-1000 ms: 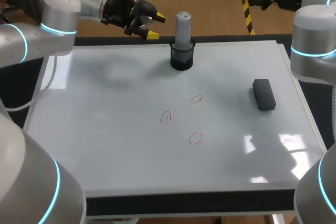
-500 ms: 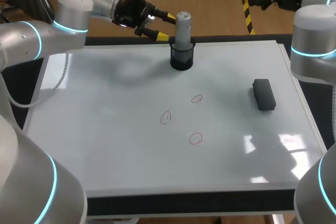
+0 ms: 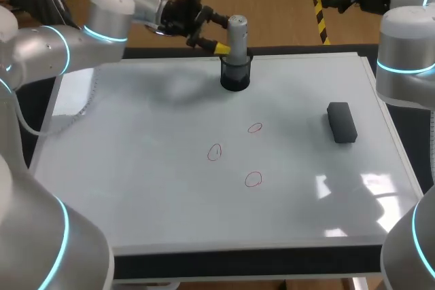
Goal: Pick up the inspection probe, press it on each red-marked spot on the whiteboard one by one, put down the probe, pick up the eraser, and wipe off all the red marks.
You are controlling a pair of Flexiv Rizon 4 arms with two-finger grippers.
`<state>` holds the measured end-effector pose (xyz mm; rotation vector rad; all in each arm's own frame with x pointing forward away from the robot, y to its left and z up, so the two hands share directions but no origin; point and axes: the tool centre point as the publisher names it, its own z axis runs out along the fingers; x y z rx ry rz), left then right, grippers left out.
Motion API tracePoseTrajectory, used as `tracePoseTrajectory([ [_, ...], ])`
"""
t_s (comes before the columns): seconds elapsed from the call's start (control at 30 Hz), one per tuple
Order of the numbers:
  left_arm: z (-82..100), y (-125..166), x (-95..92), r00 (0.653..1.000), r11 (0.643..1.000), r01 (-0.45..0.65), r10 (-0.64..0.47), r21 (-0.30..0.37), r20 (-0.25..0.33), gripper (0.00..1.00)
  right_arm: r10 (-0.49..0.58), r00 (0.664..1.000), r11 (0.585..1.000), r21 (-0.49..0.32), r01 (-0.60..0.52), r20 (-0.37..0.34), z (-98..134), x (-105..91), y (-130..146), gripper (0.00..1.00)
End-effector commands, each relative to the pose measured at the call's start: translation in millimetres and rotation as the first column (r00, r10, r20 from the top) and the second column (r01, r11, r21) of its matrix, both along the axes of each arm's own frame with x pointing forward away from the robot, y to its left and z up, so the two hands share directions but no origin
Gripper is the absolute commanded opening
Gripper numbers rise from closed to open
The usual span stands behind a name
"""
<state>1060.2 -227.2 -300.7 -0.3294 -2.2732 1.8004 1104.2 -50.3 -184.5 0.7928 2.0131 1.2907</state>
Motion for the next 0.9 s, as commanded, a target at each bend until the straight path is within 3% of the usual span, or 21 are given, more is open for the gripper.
tracePoseTrajectory([
  [0.03, -9.5, -3.5, 7.9, 0.951, 0.953, 0.302, -0.303, -0.019, -0.068, 1.0, 0.0, 1.0, 1.0, 0.0, 0.0, 0.0, 0.0, 0.0, 0.0, 1.0],
  [0.9, -16.3, -19.7, 5.7, 0.937, 0.939, 0.342, -0.343, -0.026, -0.071, 0.97, 0.0, 1.0, 1.0, 0.0, 0.0, 0.0, 0.0, 0.0, 0.0, 1.0],
])
